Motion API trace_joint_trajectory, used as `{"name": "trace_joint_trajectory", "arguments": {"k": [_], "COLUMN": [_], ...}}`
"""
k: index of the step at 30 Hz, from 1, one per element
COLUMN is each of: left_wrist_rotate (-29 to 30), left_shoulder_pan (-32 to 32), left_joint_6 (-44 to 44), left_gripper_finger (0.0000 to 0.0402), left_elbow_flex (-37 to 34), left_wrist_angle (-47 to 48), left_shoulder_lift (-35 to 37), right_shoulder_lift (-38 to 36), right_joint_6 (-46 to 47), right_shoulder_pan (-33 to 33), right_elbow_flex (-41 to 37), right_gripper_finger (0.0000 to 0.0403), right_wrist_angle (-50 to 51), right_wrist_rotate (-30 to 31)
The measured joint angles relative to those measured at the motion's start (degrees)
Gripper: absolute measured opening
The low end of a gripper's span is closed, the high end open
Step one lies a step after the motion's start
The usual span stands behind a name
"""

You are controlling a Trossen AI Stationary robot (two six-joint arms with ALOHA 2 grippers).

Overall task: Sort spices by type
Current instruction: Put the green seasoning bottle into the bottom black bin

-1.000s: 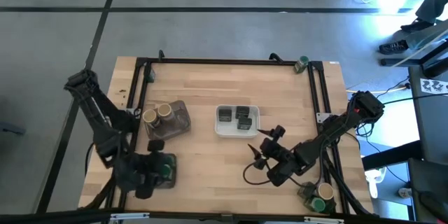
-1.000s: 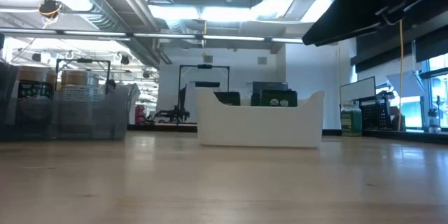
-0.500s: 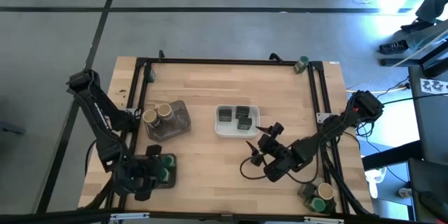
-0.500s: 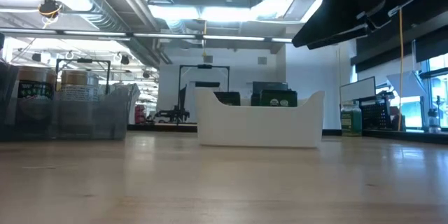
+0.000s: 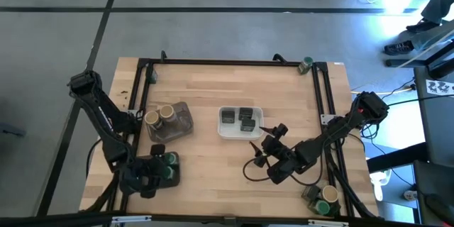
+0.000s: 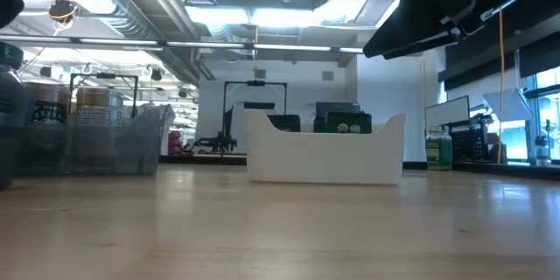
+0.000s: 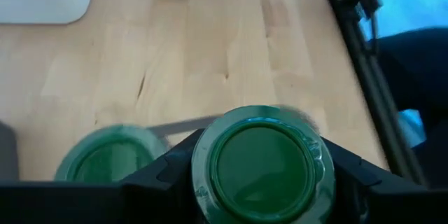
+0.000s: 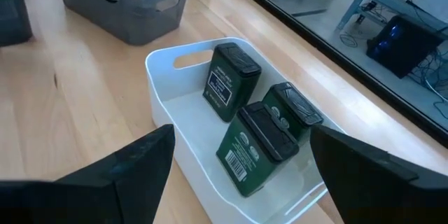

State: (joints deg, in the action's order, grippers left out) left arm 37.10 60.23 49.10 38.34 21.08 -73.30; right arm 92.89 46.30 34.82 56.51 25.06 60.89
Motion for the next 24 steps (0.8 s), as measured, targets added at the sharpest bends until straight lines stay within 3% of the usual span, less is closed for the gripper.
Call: {"name": "trace_joint_trajectory", "arguments": {"k": [9, 18, 24], "left_wrist_rotate": [0.36, 0.42, -1.98], "left_shoulder_pan": [-0.28, -2.05, -2.27], "left_joint_6": [-0.09, 1.14, 0.03], "left_gripper_finger": [0.0201, 0.0274, 0.0283], "left_elbow_flex": [-1.04, -0.99, 1.25], "left_wrist_angle": [-0.72, -0.41, 1.53], "left_shoulder_lift": [0.0, 0.0, 1.44], "right_shoulder_lift": [0.01, 0.0, 0.0], "right_joint_6": [-0.05, -0.28, -0.55], "right_shoulder_pan": [0.01, 0.04, 0.01], "right_elbow_flex": [0.0, 0.0, 0.0], "right_gripper_finger": [0.0333, 0.0333, 0.0333], "right_wrist_angle": [0.04, 0.44, 0.45], "right_wrist_rotate": [0.01, 0.0, -0.46]}}
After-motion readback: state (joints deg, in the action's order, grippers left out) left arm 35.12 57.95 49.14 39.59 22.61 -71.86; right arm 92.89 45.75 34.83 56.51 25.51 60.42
